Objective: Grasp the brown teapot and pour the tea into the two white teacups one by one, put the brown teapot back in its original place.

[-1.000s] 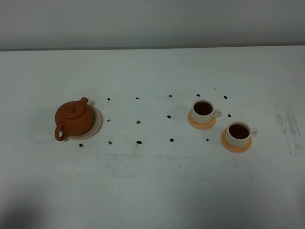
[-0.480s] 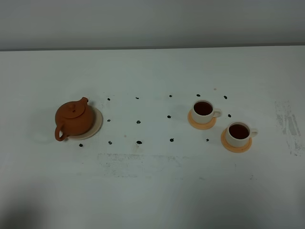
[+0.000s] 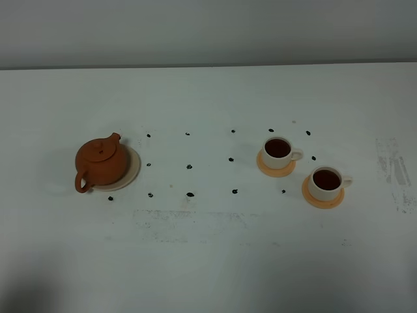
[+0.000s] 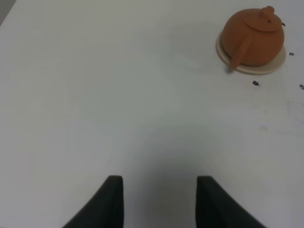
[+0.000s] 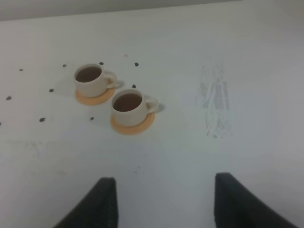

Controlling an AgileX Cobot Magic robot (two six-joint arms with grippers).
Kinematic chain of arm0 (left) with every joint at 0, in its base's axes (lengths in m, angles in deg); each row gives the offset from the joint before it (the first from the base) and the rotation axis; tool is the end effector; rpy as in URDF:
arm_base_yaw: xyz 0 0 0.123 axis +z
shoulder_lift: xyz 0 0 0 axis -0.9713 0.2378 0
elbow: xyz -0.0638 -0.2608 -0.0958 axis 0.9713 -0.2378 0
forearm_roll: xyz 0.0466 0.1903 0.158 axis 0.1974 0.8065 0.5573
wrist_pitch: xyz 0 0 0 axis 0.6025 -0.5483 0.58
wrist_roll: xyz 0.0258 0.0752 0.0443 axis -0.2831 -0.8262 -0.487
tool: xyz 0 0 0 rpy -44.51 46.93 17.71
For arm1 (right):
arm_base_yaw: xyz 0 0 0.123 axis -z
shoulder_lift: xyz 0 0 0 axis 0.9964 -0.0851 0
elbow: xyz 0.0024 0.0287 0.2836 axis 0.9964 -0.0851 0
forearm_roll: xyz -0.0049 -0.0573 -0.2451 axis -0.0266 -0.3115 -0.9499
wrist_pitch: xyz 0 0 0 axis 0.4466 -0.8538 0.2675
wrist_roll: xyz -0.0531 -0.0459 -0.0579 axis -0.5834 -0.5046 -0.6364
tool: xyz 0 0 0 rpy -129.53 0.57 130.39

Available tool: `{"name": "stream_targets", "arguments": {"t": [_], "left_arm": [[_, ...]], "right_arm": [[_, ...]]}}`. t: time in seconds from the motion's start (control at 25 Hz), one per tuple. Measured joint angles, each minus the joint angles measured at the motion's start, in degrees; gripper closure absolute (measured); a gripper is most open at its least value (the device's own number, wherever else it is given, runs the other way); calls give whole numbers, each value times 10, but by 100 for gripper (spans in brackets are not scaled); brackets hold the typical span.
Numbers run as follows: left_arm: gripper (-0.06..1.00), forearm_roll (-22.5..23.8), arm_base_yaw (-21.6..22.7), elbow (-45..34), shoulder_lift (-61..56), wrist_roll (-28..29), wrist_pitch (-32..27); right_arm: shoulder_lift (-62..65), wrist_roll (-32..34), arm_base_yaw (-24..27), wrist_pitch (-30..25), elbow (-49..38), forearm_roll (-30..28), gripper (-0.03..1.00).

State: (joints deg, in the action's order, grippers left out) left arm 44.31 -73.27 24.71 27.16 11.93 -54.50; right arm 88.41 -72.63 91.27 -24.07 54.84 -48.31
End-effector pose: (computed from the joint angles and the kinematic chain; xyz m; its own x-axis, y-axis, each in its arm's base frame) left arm -0.0009 -0.0001 0.2649 -0.4881 -0.0874 -0.8684 -0.0824 0.9951 -0.0539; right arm -0.0088 0.0159 0.2800 -0.4624 0.0952 -0.8815 -0.0165 0.9931 0.1159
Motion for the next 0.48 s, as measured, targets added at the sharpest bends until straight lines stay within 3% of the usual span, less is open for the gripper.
{"name": "stream_targets", "arguments": {"t": [0.48], "left_arm": [[60, 0, 0, 0, 0, 0, 0]], "right_arm": [[0, 0, 0, 0, 0, 0, 52]]}}
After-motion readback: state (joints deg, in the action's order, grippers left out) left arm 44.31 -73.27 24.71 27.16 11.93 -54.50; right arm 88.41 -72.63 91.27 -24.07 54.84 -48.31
